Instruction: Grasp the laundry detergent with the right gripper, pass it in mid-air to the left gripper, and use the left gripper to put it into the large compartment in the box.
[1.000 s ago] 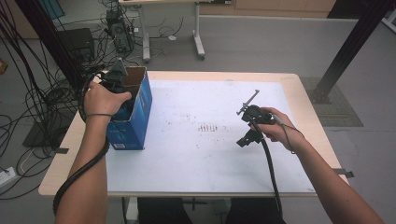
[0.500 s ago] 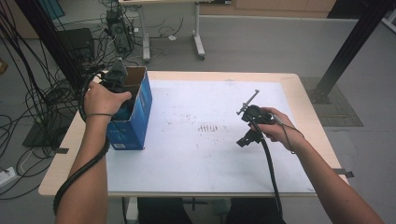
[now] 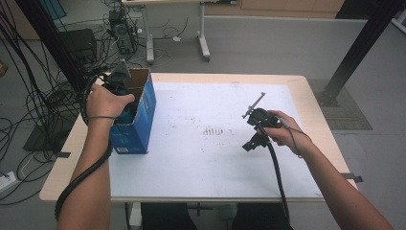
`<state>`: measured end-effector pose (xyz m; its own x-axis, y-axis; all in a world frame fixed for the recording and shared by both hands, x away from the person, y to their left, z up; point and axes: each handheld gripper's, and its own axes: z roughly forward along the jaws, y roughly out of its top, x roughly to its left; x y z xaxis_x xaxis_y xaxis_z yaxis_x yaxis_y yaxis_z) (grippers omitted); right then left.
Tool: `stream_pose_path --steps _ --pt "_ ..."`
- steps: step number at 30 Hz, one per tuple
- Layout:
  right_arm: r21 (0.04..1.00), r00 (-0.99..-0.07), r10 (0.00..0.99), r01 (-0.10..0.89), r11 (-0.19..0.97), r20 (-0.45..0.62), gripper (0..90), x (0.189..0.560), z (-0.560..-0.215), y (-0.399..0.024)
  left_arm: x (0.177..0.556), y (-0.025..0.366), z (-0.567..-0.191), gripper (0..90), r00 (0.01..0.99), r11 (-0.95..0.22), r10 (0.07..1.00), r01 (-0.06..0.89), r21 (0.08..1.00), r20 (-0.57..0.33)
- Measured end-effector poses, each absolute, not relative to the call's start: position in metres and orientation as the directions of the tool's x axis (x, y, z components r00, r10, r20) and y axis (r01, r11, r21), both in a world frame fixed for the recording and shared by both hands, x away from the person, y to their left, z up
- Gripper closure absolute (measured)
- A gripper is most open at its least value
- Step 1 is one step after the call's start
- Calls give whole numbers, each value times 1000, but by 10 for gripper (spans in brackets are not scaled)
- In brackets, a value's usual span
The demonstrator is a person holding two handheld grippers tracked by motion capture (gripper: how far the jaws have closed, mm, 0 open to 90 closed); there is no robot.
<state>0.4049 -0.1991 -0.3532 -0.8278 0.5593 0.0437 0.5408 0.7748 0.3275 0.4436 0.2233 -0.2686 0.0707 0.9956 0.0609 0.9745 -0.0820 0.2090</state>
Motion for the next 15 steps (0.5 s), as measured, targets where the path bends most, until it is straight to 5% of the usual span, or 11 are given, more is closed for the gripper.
stream_pose_path --steps 15 --pt "325 -830 556 539 777 46 58 406 -354 -198 443 228 -269 338 58 -65 997 977 204 43"
